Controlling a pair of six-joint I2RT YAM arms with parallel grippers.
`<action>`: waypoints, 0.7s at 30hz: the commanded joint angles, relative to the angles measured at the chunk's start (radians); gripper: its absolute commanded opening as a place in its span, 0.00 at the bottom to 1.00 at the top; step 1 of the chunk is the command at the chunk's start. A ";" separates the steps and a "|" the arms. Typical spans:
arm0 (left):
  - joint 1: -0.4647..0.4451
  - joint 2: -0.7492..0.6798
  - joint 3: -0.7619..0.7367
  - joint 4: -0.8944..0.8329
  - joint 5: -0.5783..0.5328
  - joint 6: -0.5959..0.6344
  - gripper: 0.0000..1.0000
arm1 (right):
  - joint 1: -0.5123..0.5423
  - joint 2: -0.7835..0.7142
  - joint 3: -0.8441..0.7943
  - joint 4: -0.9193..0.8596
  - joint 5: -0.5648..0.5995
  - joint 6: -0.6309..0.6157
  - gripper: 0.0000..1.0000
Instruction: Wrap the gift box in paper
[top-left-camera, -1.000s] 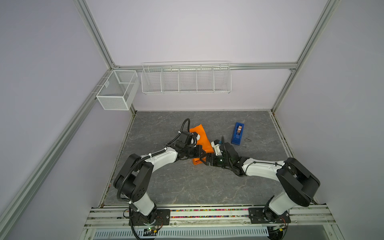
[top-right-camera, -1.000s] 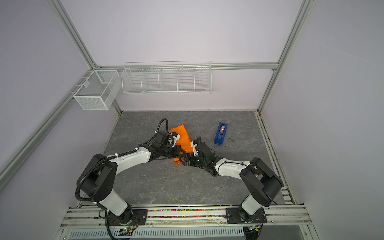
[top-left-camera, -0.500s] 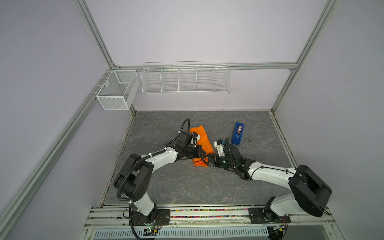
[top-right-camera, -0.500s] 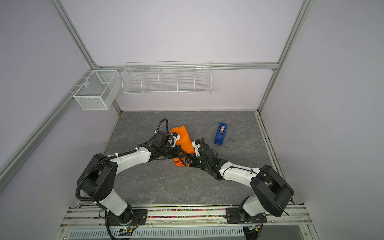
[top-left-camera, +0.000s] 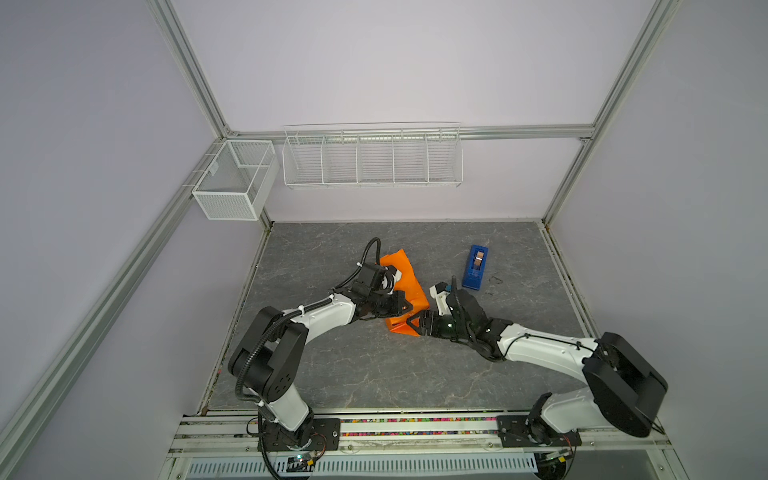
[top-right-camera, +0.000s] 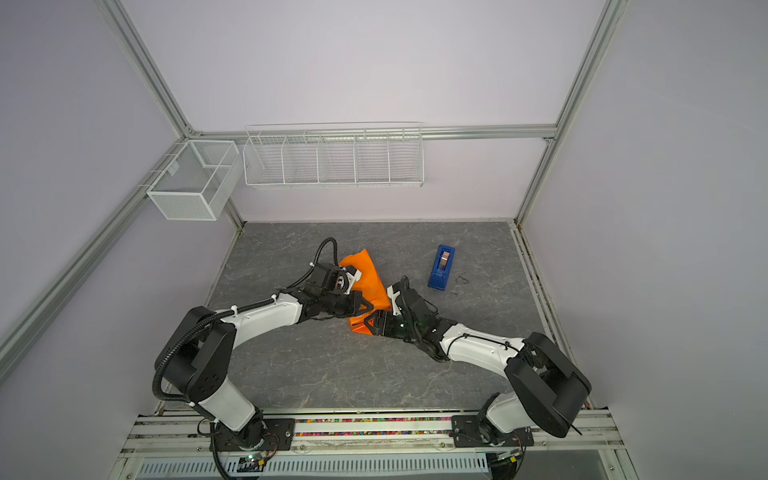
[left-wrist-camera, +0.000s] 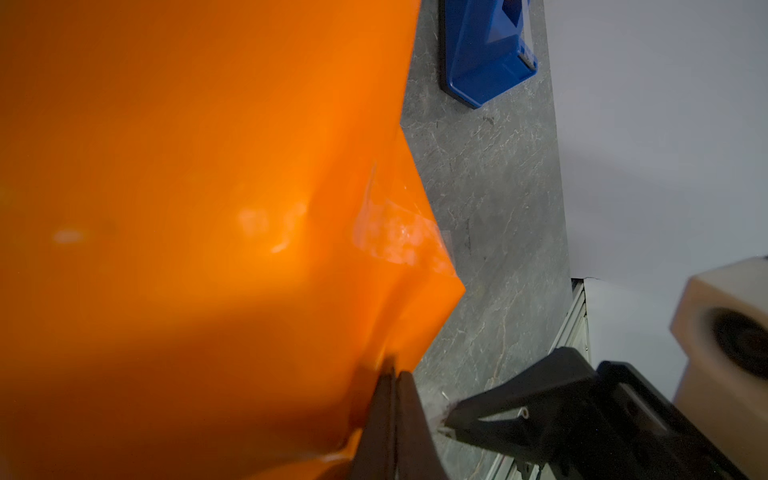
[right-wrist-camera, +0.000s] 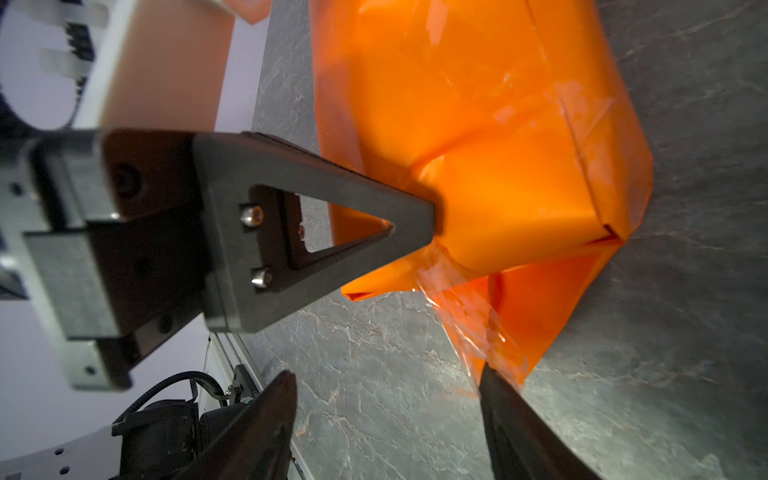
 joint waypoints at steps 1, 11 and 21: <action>0.030 -0.019 0.016 -0.137 -0.130 0.031 0.07 | 0.001 0.030 0.021 -0.098 -0.022 -0.006 0.70; 0.030 -0.190 0.087 -0.295 -0.236 0.165 0.53 | -0.016 0.051 0.061 -0.124 -0.050 -0.013 0.63; -0.030 -0.360 -0.074 -0.305 -0.292 0.072 0.55 | -0.018 0.063 0.095 -0.123 -0.107 -0.020 0.57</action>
